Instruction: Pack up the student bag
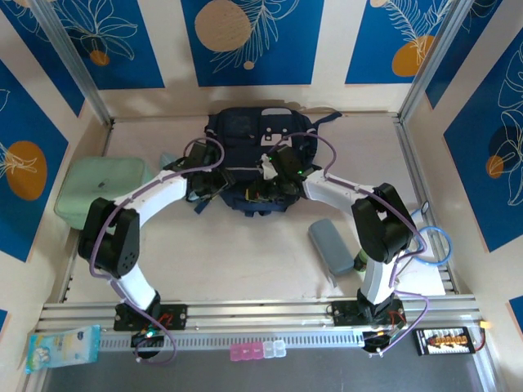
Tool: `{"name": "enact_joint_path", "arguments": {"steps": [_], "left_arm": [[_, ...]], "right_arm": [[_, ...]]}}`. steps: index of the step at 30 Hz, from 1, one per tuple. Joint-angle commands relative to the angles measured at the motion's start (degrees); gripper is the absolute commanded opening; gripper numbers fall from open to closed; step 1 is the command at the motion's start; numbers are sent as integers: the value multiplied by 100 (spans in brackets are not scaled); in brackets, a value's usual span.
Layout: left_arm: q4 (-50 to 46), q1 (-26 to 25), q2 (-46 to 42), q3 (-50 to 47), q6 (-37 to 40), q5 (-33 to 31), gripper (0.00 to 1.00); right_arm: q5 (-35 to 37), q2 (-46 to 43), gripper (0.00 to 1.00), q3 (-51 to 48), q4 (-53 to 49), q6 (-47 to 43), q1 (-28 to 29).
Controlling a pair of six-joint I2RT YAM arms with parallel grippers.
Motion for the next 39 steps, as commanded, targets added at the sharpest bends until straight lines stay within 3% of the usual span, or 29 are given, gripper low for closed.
{"name": "enact_joint_path", "arguments": {"steps": [1, 14, 18, 24, 27, 30, 34, 39], "left_arm": [[393, -102, -238, -256, -677, -66, 61], [1210, -102, 185, -538, -1021, 504, 60], [1556, -102, 167, -820, -1290, 720, 51], [1599, -102, 229, -866, -1265, 719, 27], [1681, -102, 245, -869, -1190, 721, 11], [1649, -93, 234, -836, -1107, 639, 1], [1513, -67, 202, -748, -947, 563, 0], [1480, -33, 58, -725, -951, 574, 0]], "right_arm": [[-255, 65, 0, 176, 216, -76, 94], [89, 90, 0, 324, -317, -593, 430], [246, 111, 0, 402, -466, -664, 468], [669, 153, 0, 567, -909, -788, 501], [1120, 67, 0, 626, -1320, -849, 484], [1558, -131, 0, 604, -1709, -885, 445], [2374, -391, 0, 503, -2240, -859, 440], [2690, -478, 0, 516, -2741, -509, 299]]}}
